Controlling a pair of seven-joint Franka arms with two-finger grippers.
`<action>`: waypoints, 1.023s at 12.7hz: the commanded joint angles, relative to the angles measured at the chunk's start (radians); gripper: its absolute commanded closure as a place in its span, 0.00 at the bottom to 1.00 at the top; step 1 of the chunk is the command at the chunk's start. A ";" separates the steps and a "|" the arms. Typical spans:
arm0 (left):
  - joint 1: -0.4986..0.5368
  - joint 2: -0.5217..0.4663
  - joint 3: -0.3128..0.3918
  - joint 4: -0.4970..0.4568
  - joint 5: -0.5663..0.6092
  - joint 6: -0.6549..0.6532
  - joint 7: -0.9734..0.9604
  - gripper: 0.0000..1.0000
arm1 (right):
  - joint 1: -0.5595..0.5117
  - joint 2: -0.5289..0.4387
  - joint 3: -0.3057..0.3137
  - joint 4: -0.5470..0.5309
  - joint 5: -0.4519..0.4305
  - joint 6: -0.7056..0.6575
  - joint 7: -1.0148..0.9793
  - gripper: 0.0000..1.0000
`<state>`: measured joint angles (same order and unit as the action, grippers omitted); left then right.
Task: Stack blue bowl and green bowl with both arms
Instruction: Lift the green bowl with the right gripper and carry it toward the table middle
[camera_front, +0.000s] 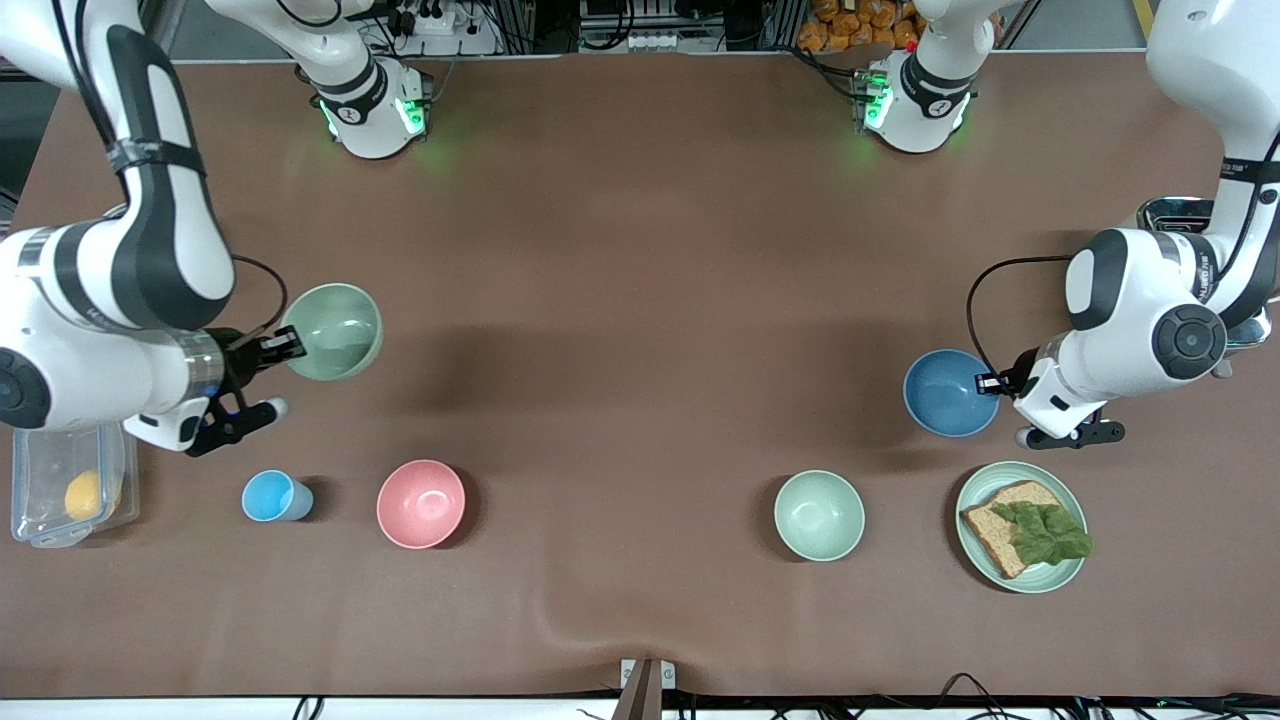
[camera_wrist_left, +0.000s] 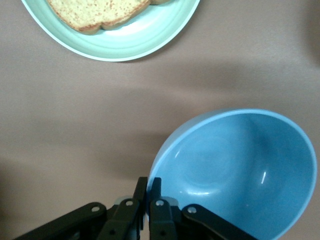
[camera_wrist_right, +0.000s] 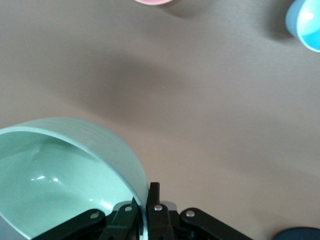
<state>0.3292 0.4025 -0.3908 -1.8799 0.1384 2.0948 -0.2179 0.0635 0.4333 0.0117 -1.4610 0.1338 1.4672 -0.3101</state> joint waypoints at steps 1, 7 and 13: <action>-0.001 -0.011 -0.013 0.030 -0.028 -0.051 -0.034 1.00 | 0.025 -0.022 -0.006 -0.005 0.087 -0.018 0.072 1.00; -0.015 -0.014 -0.043 0.079 -0.082 -0.104 -0.071 1.00 | 0.319 0.010 -0.006 -0.010 0.144 0.170 0.529 1.00; -0.015 -0.016 -0.059 0.123 -0.138 -0.160 -0.071 1.00 | 0.527 0.169 -0.007 -0.010 0.263 0.511 0.876 1.00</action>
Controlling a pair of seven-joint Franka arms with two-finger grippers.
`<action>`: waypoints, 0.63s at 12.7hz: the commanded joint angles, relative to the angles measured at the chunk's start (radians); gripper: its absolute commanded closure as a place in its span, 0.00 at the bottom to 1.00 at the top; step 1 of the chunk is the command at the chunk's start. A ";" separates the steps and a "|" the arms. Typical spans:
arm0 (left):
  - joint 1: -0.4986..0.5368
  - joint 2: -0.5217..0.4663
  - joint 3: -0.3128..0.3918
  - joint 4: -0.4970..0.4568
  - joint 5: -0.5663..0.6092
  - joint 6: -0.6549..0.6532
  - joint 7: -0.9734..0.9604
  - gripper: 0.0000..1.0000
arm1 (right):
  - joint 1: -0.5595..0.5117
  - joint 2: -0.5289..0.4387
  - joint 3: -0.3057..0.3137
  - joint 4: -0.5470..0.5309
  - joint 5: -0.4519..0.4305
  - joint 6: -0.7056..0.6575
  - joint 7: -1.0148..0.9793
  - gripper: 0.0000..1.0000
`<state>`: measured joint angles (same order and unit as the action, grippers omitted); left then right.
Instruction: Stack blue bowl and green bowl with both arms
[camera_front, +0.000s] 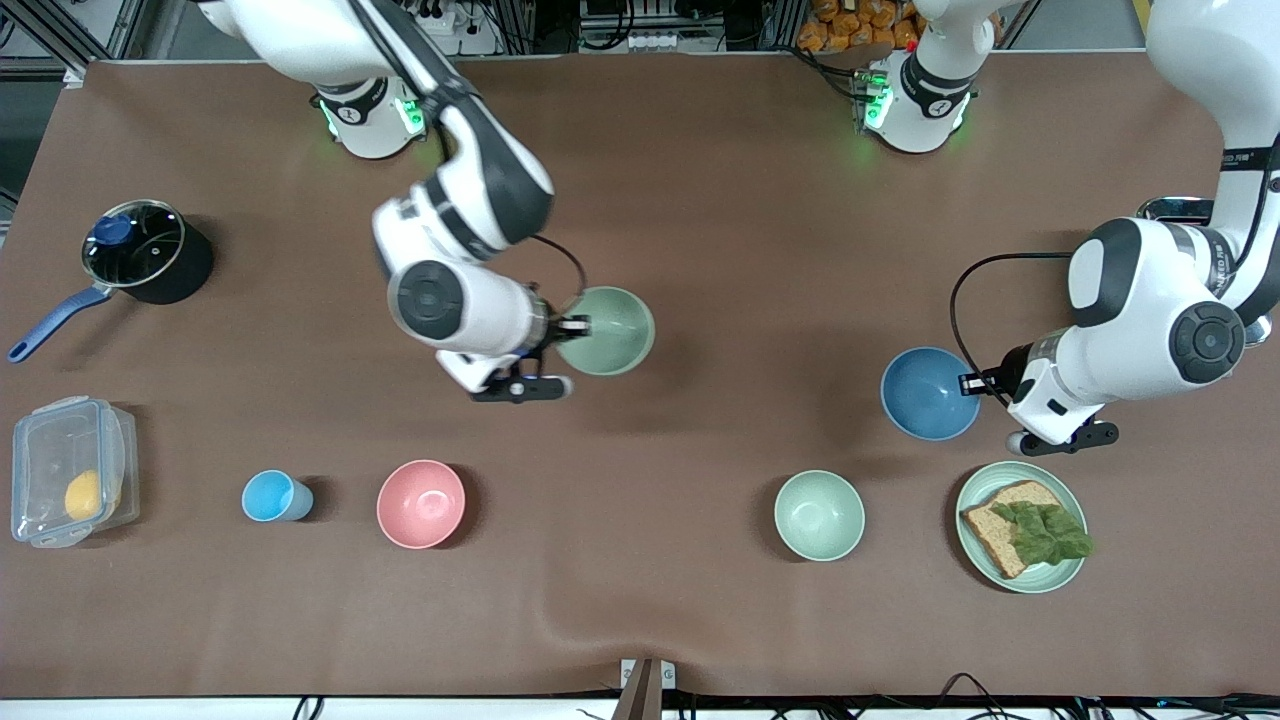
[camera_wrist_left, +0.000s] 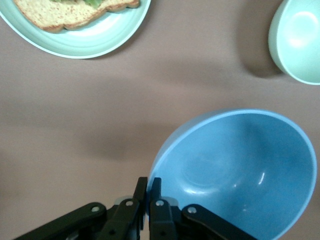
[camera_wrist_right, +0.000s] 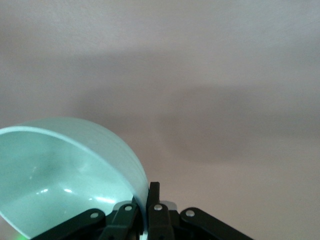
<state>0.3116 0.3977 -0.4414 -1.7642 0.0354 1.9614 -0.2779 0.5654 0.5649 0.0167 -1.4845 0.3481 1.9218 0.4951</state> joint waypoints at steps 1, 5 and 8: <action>0.003 -0.016 -0.008 0.012 -0.046 -0.029 -0.010 1.00 | 0.049 0.068 -0.012 0.013 0.057 0.112 0.097 1.00; 0.003 -0.022 -0.025 0.020 -0.048 -0.039 -0.035 1.00 | 0.091 0.153 -0.012 0.013 0.066 0.239 0.140 1.00; 0.003 -0.020 -0.051 0.040 -0.061 -0.045 -0.076 1.00 | 0.119 0.208 -0.012 0.010 0.071 0.331 0.163 1.00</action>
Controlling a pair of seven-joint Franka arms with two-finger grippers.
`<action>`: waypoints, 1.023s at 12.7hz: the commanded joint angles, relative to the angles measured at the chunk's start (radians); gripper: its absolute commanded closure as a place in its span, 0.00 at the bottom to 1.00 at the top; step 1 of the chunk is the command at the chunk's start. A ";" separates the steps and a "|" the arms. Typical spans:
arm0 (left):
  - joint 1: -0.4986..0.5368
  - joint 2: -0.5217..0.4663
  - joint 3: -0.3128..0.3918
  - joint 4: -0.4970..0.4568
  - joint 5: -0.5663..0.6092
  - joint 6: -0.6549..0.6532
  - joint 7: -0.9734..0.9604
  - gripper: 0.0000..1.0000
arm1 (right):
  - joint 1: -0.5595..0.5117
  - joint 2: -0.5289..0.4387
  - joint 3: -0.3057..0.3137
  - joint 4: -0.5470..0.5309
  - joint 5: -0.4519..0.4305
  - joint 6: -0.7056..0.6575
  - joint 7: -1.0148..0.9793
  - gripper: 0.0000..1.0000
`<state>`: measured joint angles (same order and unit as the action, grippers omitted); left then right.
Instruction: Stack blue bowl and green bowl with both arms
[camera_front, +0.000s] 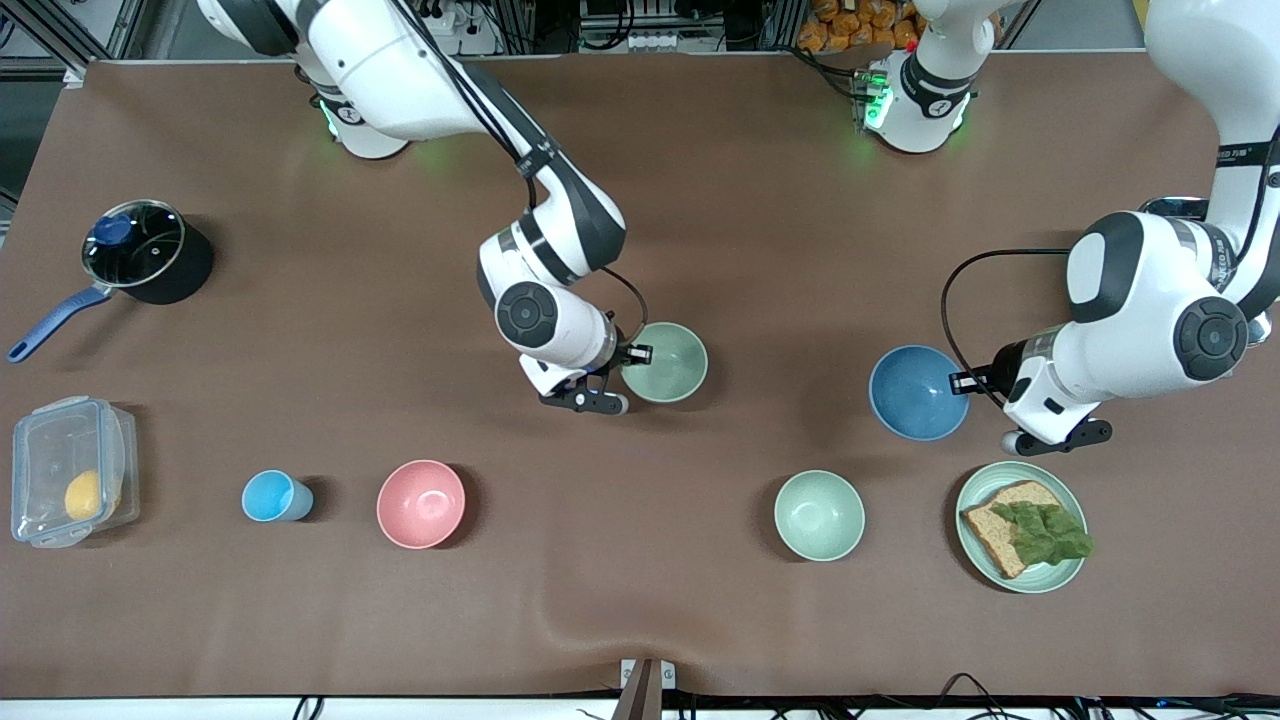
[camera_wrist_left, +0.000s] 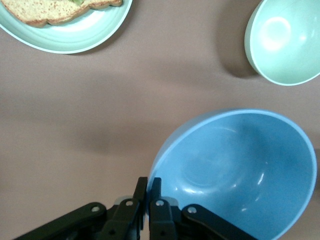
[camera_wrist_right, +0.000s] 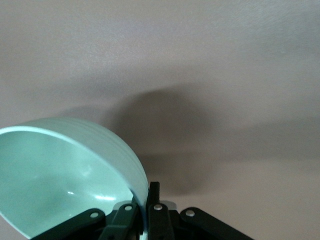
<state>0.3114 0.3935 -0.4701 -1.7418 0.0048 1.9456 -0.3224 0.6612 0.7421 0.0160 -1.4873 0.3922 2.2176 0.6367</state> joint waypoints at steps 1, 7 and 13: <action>0.000 -0.012 -0.024 0.040 -0.048 -0.058 -0.056 1.00 | 0.026 0.052 -0.011 0.013 0.025 0.072 0.020 1.00; -0.113 0.037 -0.025 0.123 -0.057 -0.066 -0.207 1.00 | 0.026 0.068 -0.016 0.021 0.011 0.102 0.009 0.00; -0.230 0.091 -0.018 0.185 -0.051 -0.065 -0.386 1.00 | -0.145 -0.114 -0.018 0.047 0.020 -0.195 -0.076 0.00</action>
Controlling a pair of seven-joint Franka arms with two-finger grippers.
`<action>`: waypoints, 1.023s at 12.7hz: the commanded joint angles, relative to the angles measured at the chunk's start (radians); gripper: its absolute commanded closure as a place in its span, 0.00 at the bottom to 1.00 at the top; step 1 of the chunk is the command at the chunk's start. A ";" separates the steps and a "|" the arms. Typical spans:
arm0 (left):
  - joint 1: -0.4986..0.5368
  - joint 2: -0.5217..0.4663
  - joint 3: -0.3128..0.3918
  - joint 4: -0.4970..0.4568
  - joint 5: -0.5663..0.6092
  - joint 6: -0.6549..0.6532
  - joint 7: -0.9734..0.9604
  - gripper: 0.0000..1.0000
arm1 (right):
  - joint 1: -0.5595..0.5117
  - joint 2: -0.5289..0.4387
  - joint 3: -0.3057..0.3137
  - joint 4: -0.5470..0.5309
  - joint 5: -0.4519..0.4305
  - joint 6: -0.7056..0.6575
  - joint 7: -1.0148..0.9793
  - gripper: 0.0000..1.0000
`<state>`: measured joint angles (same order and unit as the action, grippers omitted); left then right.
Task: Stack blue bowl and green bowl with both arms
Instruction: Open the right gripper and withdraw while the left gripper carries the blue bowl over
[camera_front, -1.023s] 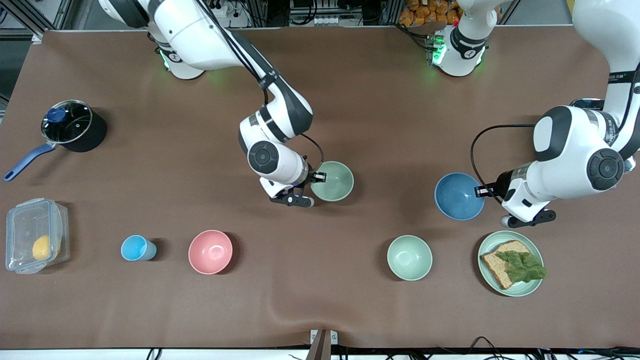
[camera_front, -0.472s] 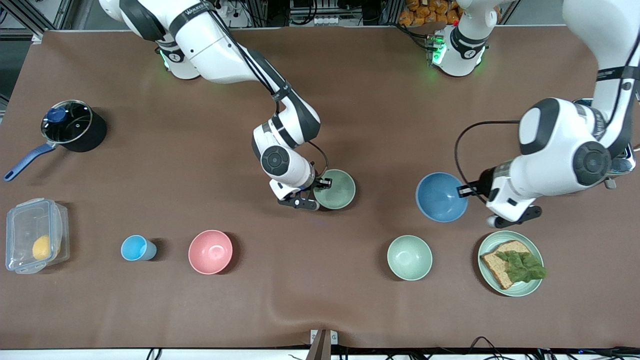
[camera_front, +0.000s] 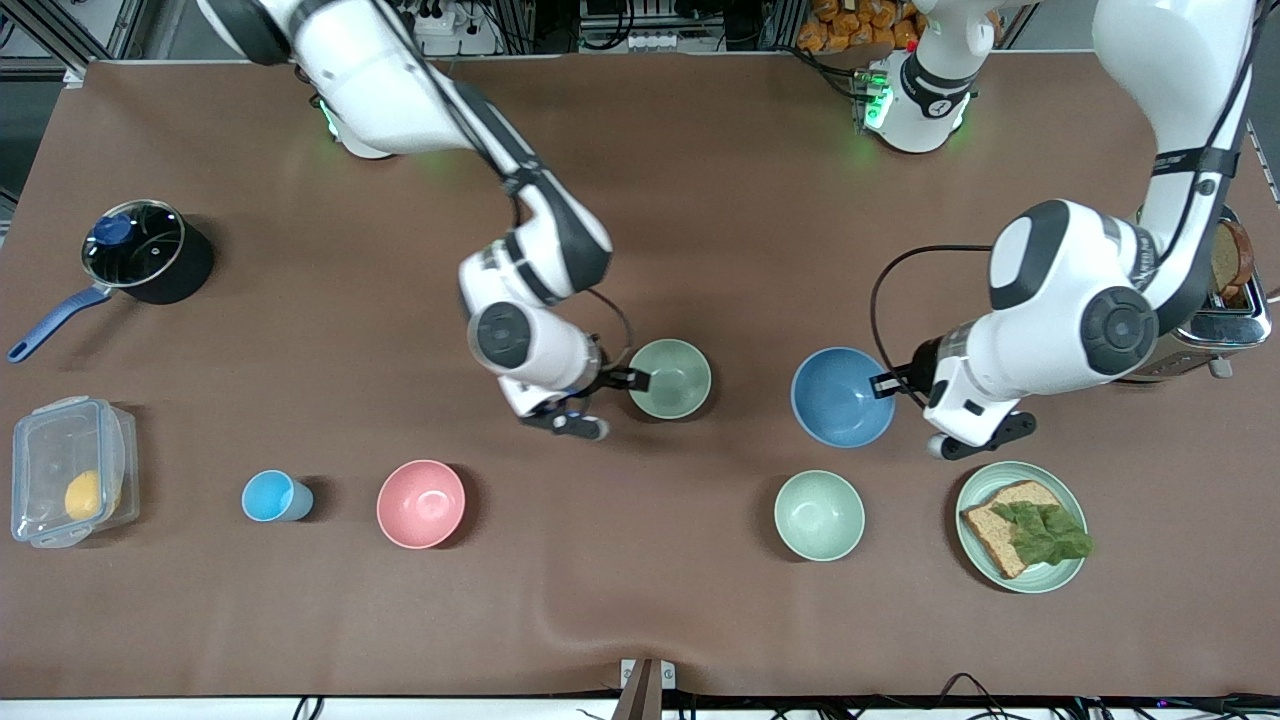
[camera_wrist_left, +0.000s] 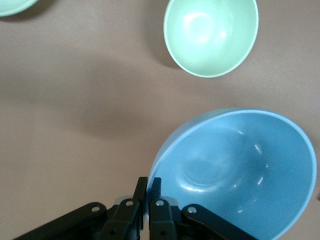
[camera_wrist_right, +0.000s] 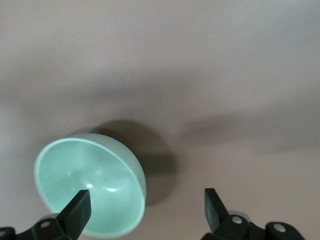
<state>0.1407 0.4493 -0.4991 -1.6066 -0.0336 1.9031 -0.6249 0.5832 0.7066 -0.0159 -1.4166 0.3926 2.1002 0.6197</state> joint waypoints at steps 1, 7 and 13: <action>-0.062 0.052 0.011 0.054 -0.012 -0.024 -0.113 1.00 | -0.104 -0.096 0.014 -0.024 0.019 -0.124 -0.110 0.00; -0.115 0.068 0.011 0.060 -0.012 -0.010 -0.240 1.00 | -0.292 -0.153 0.011 -0.033 0.003 -0.348 -0.259 0.00; -0.187 0.097 0.013 0.089 -0.011 0.037 -0.381 1.00 | -0.211 -0.034 0.016 -0.024 0.022 -0.142 0.076 0.00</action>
<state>-0.0242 0.5218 -0.4957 -1.5534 -0.0337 1.9361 -0.9779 0.3189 0.6152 -0.0043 -1.4489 0.3962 1.8493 0.5525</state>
